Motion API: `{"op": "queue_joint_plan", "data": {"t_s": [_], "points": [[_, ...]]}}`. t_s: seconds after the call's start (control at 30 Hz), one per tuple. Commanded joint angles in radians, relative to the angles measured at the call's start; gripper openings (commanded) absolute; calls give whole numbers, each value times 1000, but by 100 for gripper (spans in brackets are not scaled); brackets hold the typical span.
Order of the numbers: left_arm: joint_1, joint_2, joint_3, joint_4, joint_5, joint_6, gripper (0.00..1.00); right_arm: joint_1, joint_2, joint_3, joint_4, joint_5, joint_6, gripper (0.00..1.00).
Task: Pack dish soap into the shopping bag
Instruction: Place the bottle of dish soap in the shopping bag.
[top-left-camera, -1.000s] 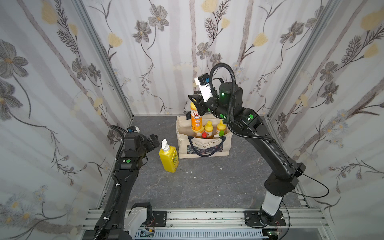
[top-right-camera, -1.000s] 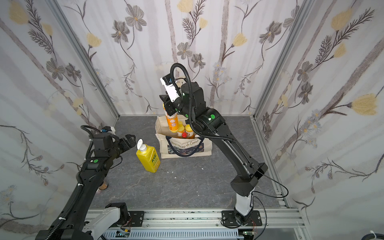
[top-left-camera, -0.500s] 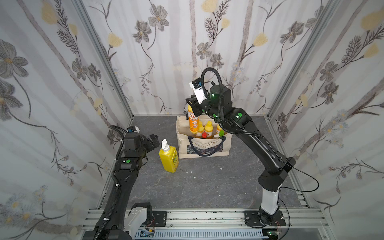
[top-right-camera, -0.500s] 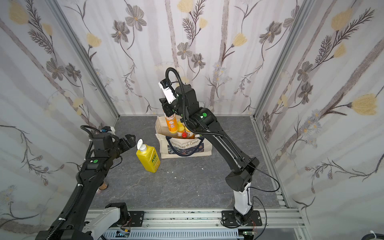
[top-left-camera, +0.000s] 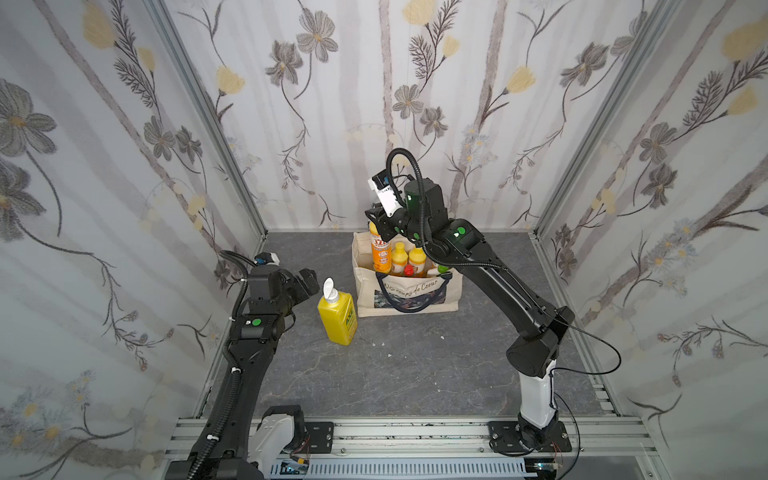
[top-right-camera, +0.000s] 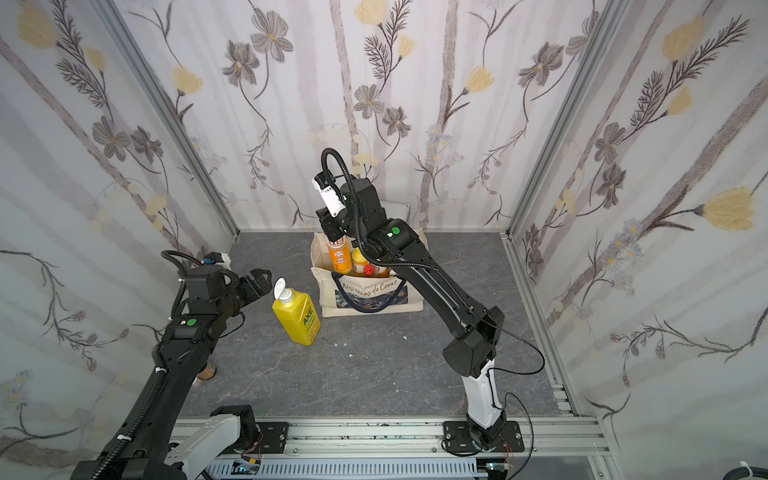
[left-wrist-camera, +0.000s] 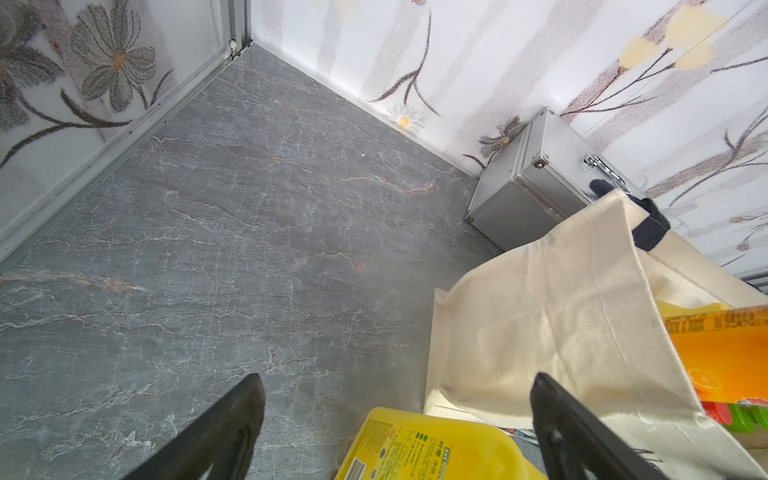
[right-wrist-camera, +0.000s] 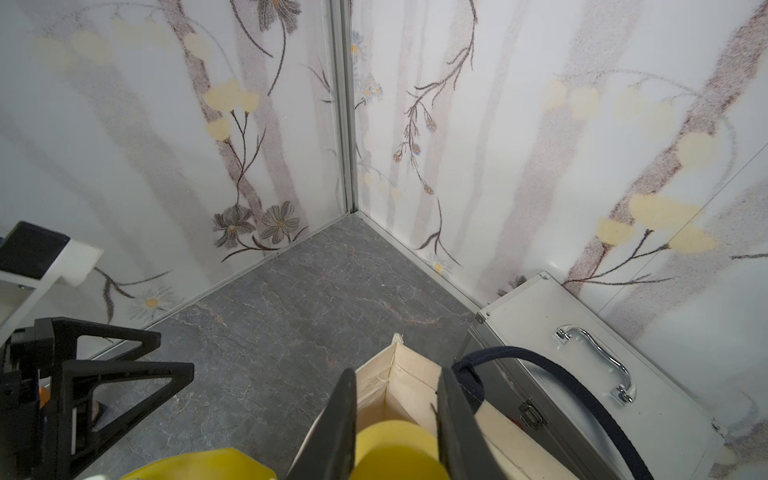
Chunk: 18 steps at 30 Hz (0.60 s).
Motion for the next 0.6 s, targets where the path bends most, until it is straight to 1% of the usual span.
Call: {"op": "queue_joint_plan", "data": {"t_s": [0.0, 0.27, 0.57], "points": [[1, 2, -3, 18, 1, 1, 100, 1, -9, -37, 83, -27, 0, 0], [1, 2, -1, 16, -3, 1, 100, 1, -33, -158, 110, -40, 10, 0], [1, 3, -1, 13, -5, 1, 100, 2, -81, -340, 219, -58, 29, 0]]}}
